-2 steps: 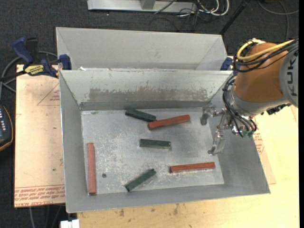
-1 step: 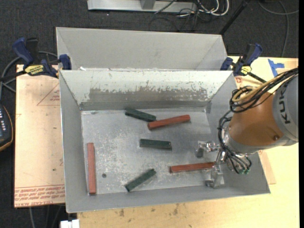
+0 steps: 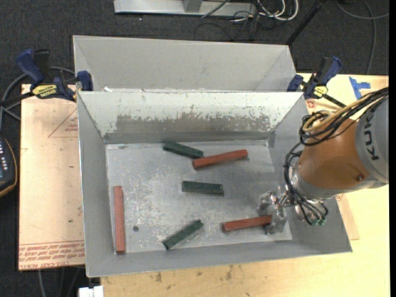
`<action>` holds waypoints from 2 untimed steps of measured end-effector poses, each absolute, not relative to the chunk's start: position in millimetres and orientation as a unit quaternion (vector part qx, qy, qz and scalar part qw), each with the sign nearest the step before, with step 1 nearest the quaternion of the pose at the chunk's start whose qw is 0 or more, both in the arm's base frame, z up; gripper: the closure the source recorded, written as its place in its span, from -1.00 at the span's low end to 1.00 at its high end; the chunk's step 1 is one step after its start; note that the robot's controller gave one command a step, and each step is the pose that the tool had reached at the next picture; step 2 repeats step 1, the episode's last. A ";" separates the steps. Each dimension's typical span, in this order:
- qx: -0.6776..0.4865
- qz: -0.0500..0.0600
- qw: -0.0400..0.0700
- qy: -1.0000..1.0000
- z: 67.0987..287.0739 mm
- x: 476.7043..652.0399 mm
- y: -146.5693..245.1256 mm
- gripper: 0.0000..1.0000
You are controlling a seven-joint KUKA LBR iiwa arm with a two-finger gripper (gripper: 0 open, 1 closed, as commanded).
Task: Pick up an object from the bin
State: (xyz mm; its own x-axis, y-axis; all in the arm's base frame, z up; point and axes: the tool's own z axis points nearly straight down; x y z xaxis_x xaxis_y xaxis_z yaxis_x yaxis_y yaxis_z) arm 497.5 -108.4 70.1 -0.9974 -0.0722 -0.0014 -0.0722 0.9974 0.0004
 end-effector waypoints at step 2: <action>-0.052 -0.001 0.005 0.999 200.4 506.4 -117.0 1.00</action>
Offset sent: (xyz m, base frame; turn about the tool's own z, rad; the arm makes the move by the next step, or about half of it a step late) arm 0.0064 -0.0086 0.1258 -0.0350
